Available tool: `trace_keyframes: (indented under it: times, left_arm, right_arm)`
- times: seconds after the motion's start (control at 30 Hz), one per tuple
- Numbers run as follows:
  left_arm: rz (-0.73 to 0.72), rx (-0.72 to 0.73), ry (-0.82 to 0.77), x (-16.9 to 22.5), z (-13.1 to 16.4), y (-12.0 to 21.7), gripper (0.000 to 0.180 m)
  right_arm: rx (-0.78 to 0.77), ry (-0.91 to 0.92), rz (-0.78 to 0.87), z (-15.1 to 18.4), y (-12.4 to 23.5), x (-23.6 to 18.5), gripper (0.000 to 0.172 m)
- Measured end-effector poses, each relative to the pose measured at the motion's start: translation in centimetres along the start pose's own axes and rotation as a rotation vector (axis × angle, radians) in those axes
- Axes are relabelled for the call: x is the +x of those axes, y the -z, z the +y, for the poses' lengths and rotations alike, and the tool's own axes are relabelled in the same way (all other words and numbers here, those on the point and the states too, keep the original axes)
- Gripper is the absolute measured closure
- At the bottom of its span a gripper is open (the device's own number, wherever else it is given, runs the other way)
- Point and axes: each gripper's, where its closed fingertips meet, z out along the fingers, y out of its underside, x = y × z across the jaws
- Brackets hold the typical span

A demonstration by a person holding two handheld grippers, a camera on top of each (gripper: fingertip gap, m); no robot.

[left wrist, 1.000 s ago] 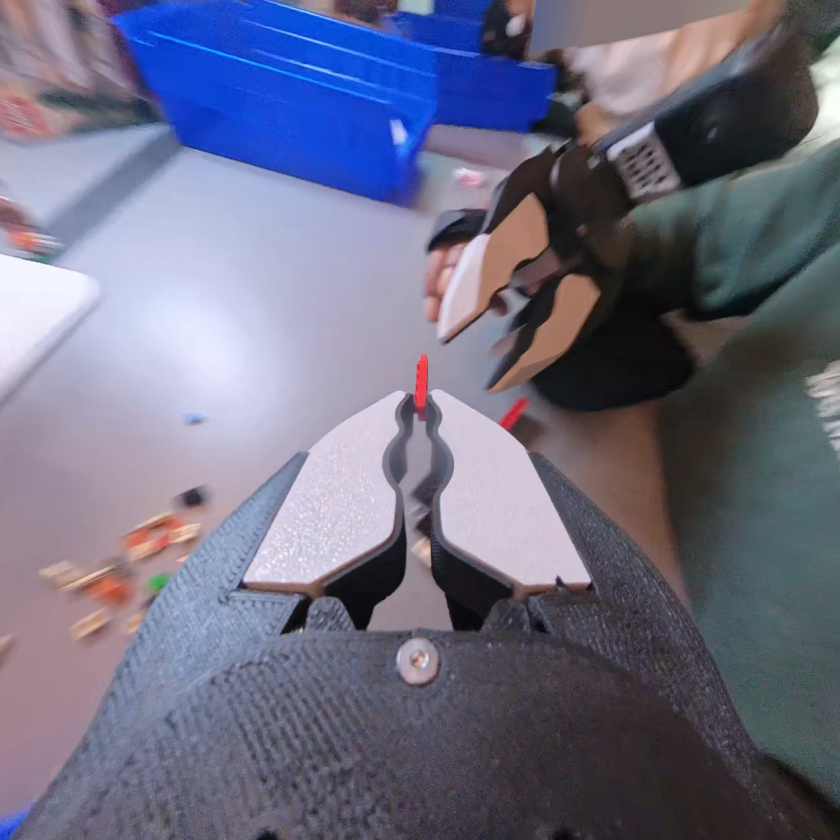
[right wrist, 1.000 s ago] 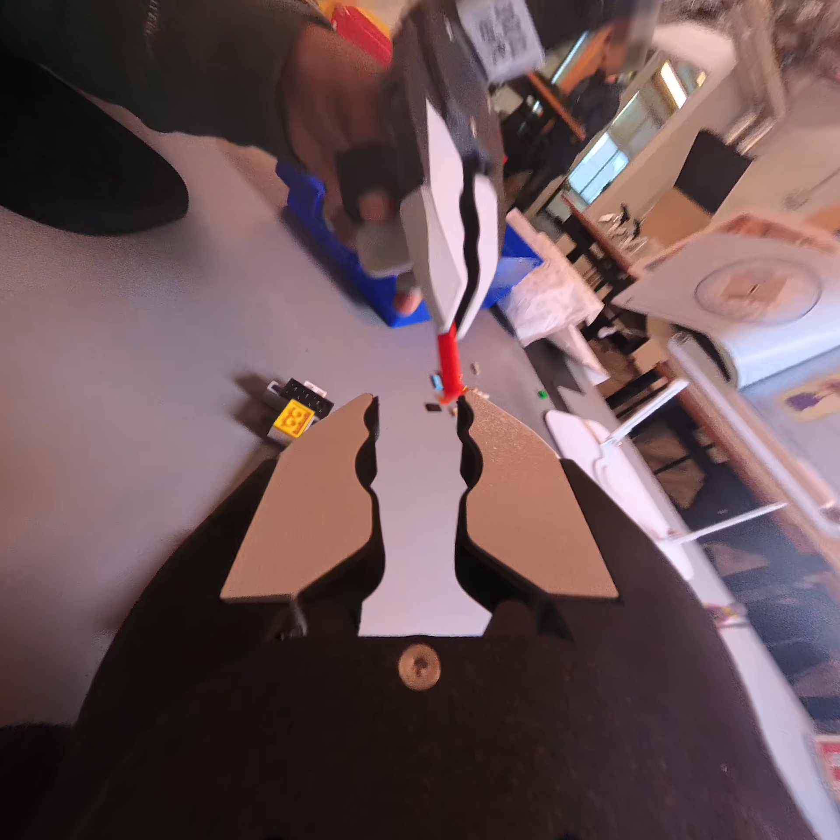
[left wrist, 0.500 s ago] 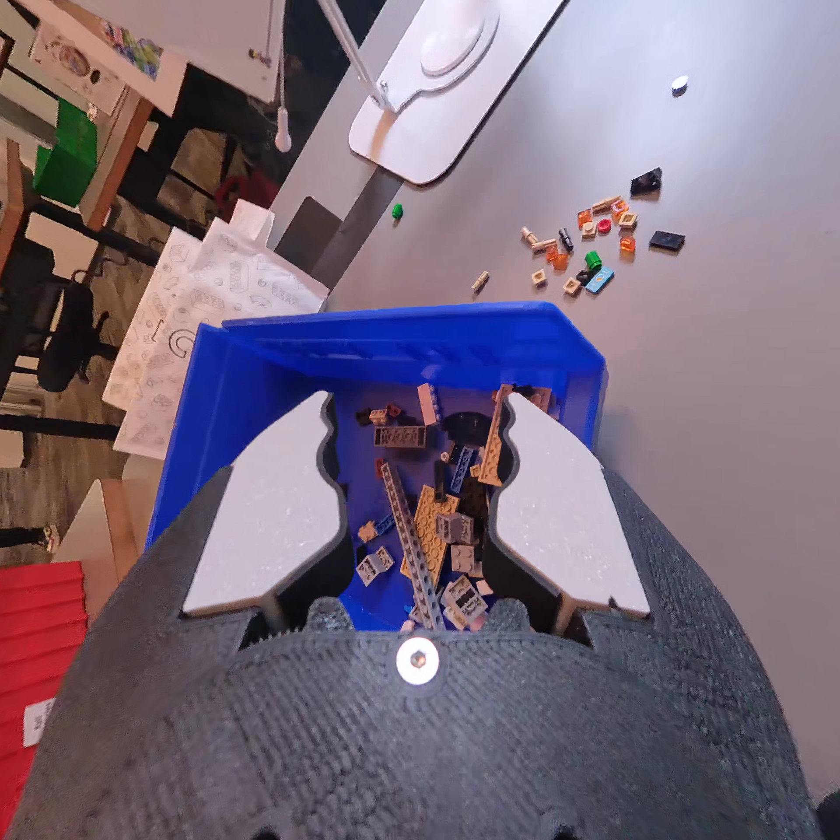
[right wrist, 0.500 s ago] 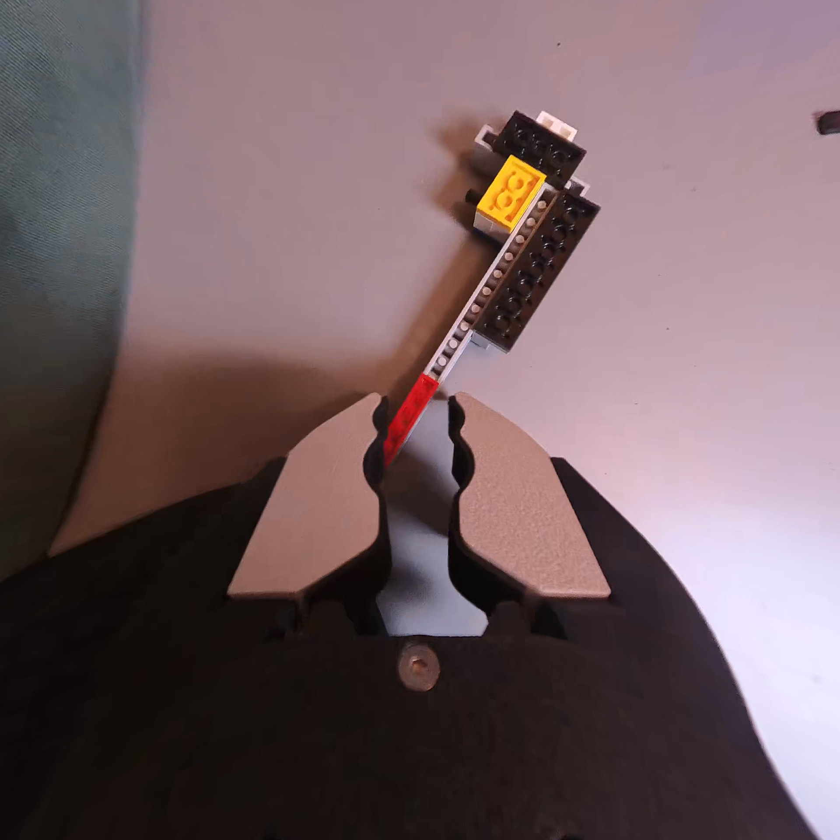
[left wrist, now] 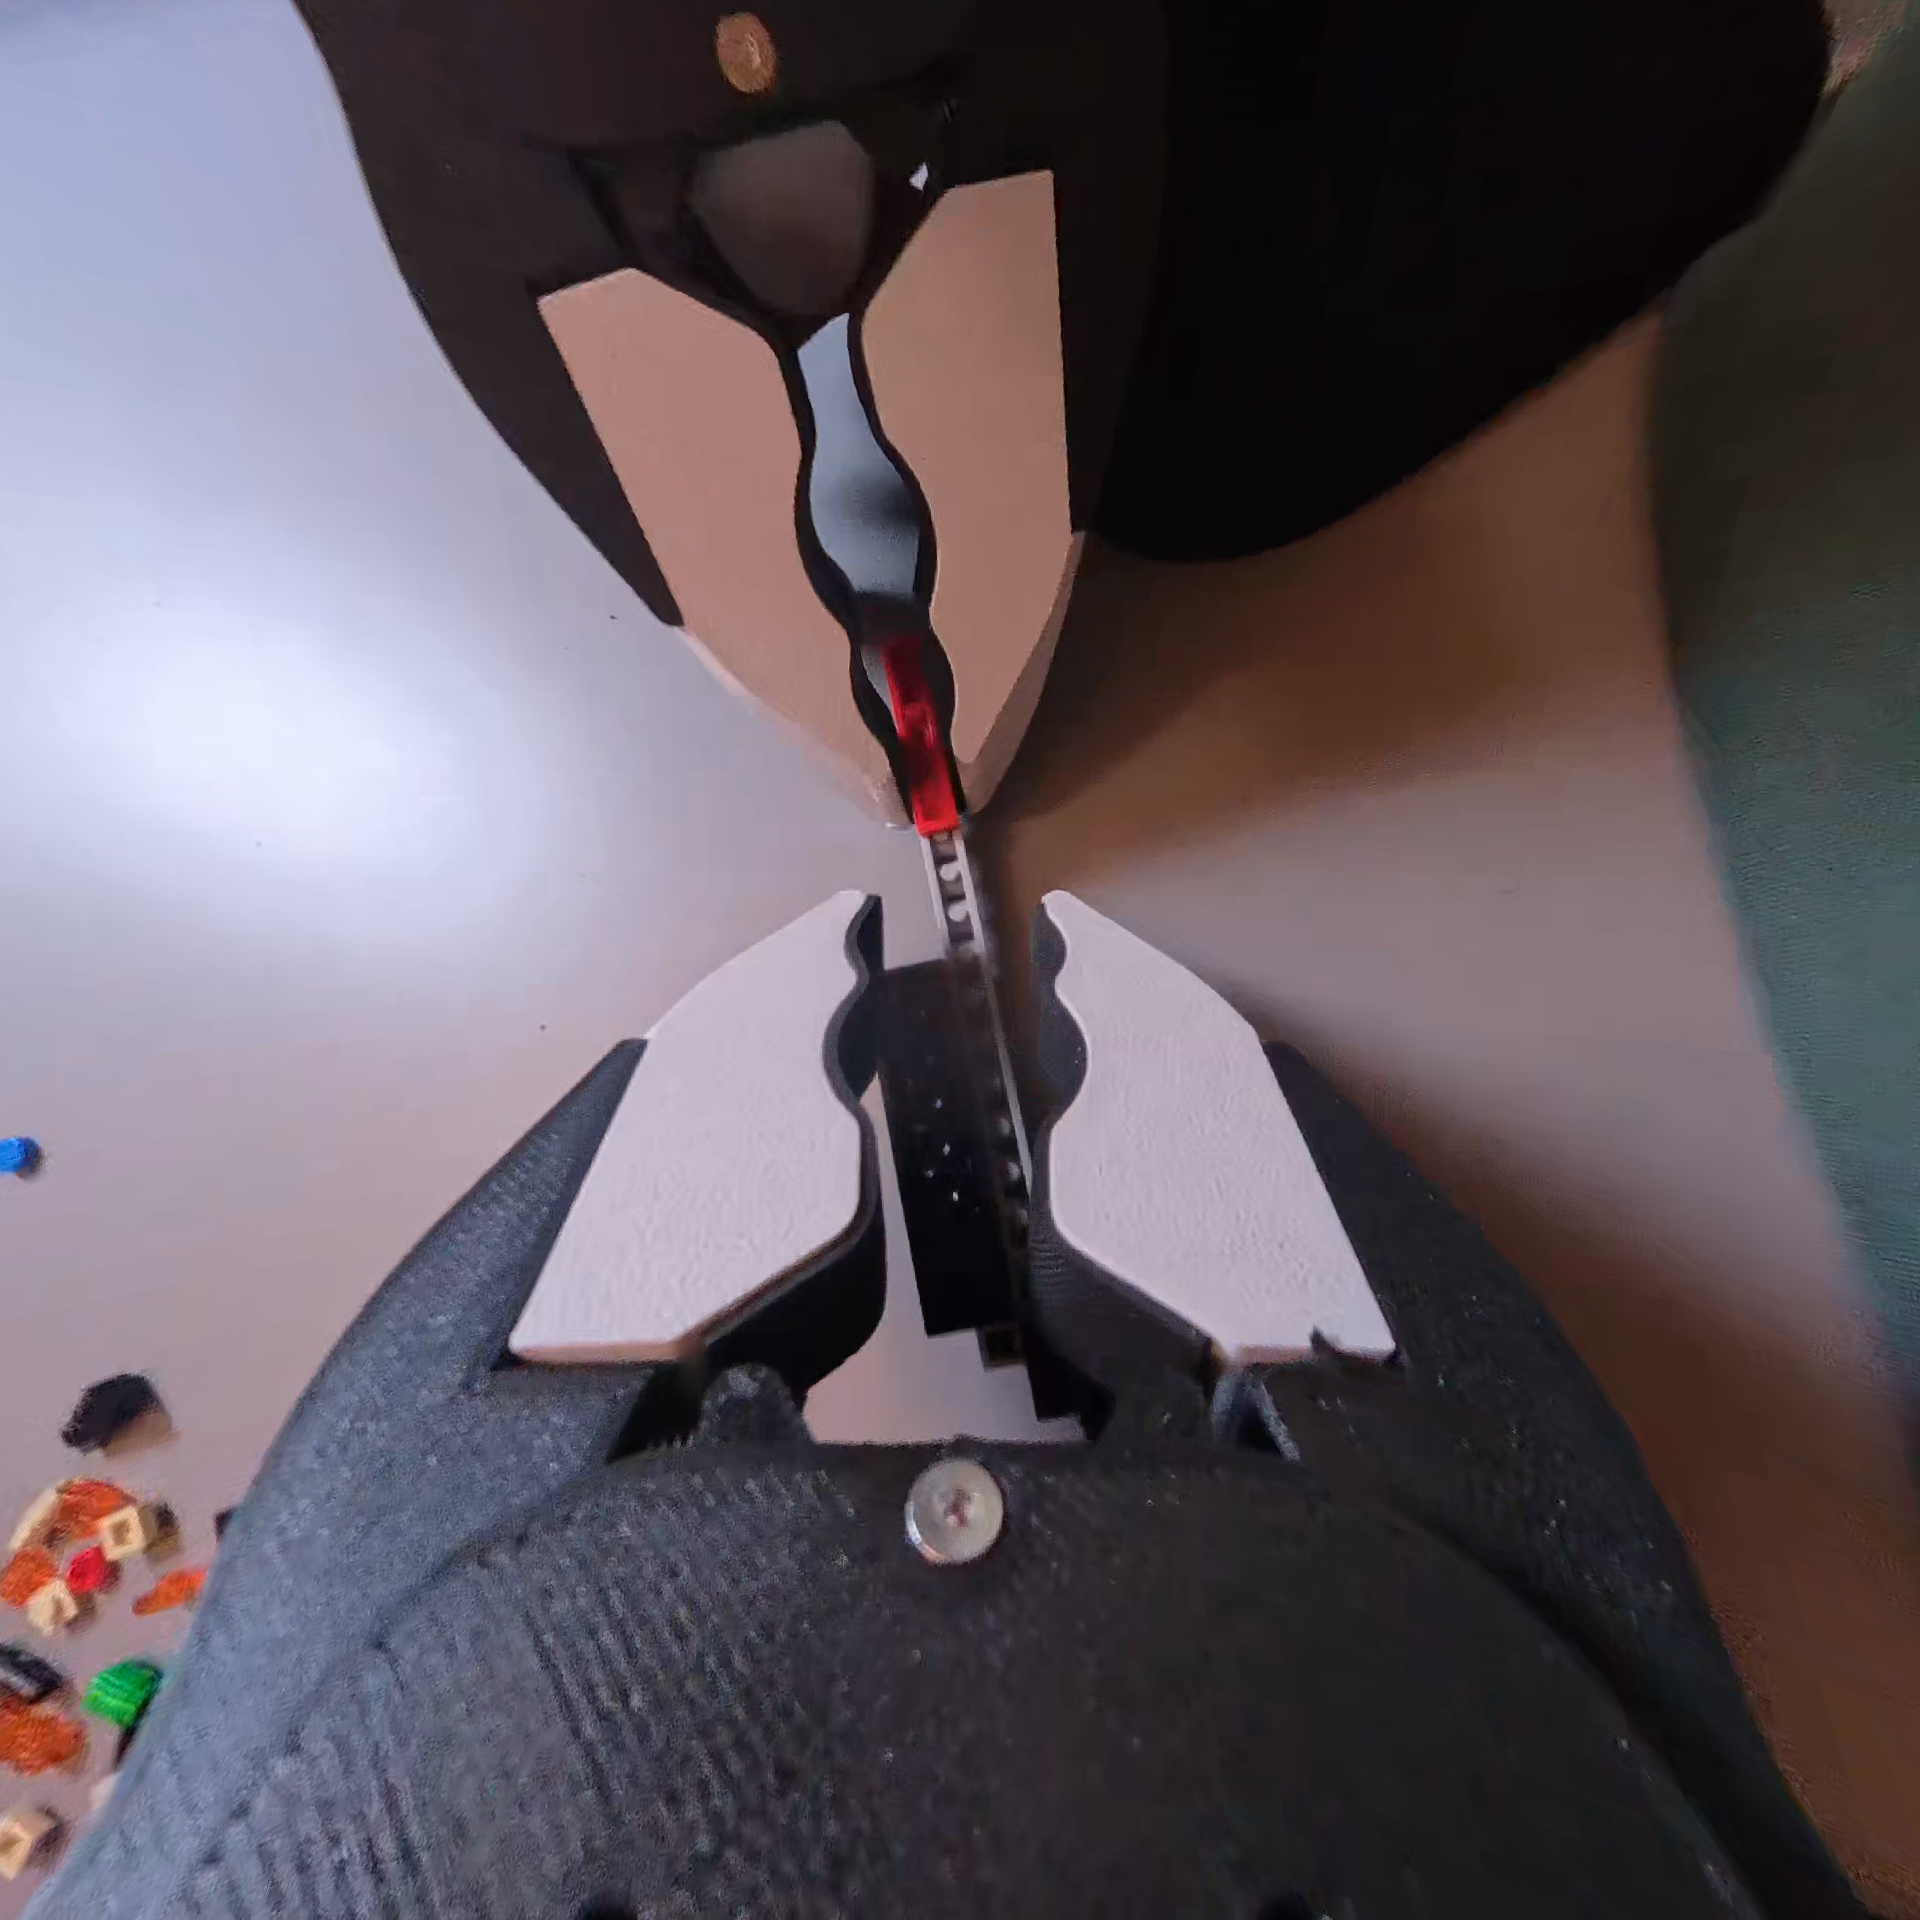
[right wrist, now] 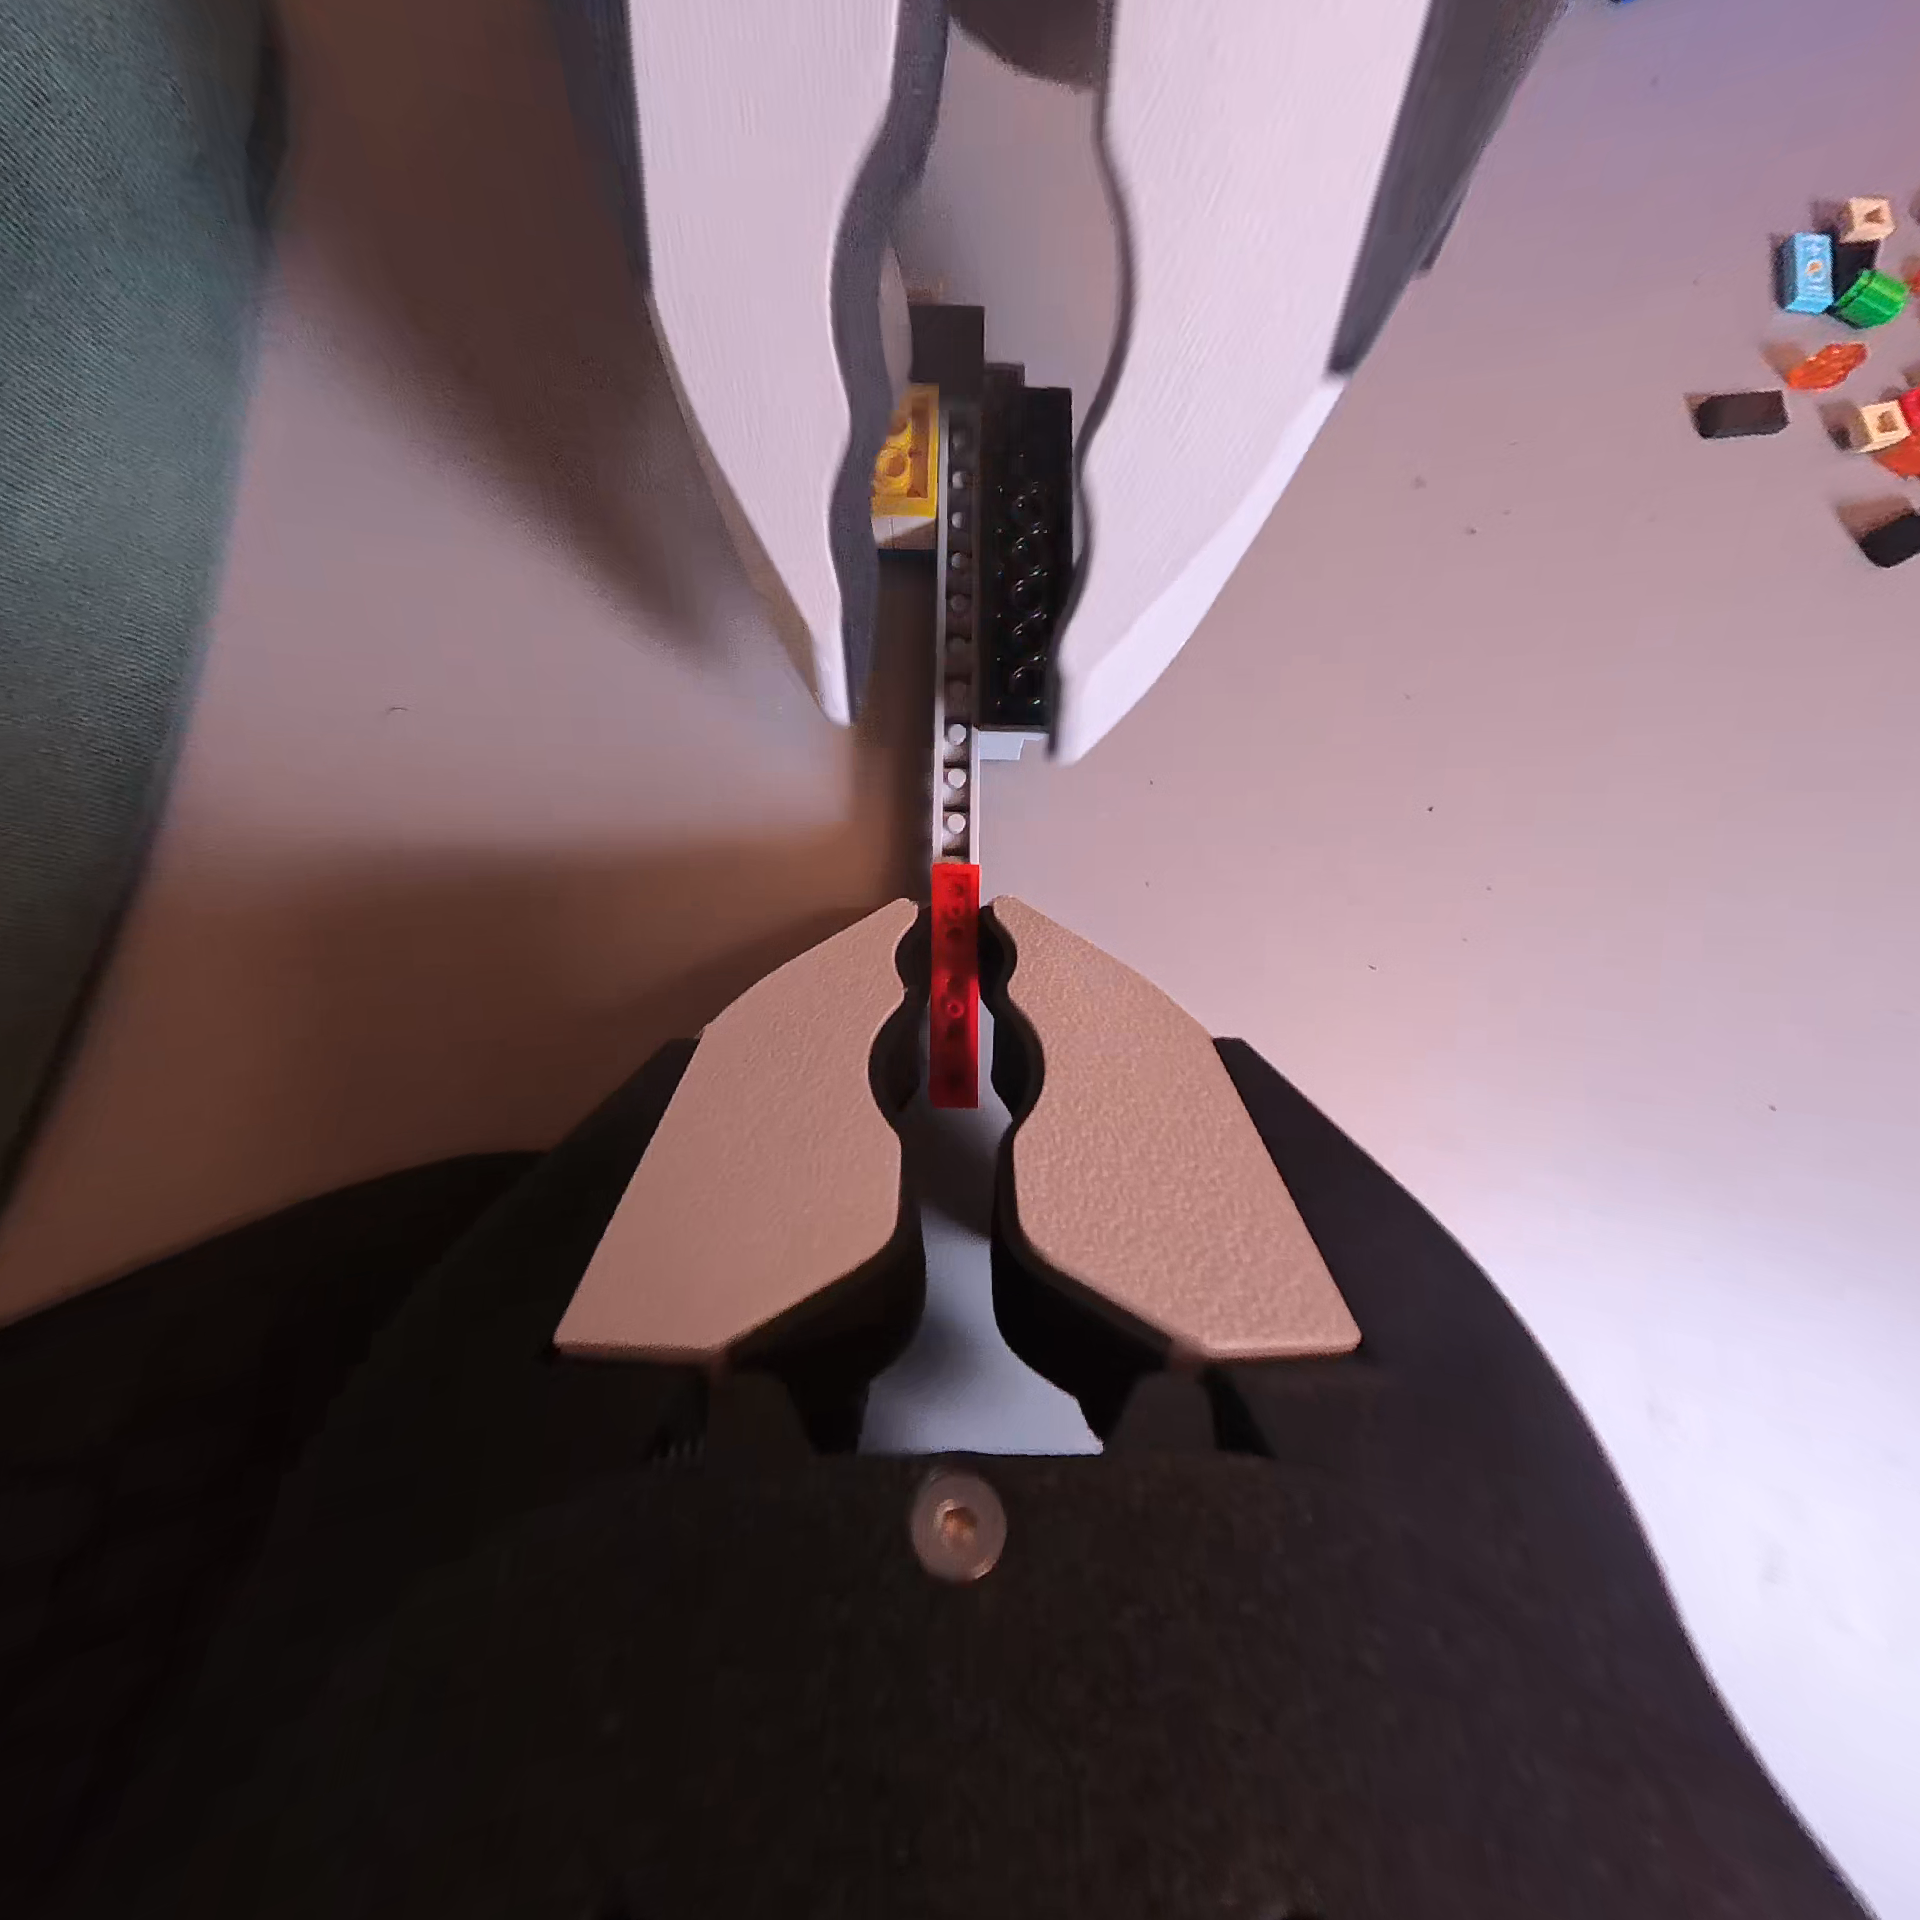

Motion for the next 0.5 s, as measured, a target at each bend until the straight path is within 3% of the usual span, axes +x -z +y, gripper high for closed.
trace_keyframes:
  times: [0.1, 0.5]
  left_arm:
    - [-0.022, -0.052, -0.085, -0.22, 0.30, -1.22, 0.170]
    - [0.040, -0.065, -0.023, -0.16, 0.73, -1.02, 0.171]
  right_arm:
    - [0.001, 0.006, 0.012, 0.06, -0.03, 0.11, 0.164]
    - [0.114, 0.069, 0.040, -0.90, 0.12, 0.24, 0.164]
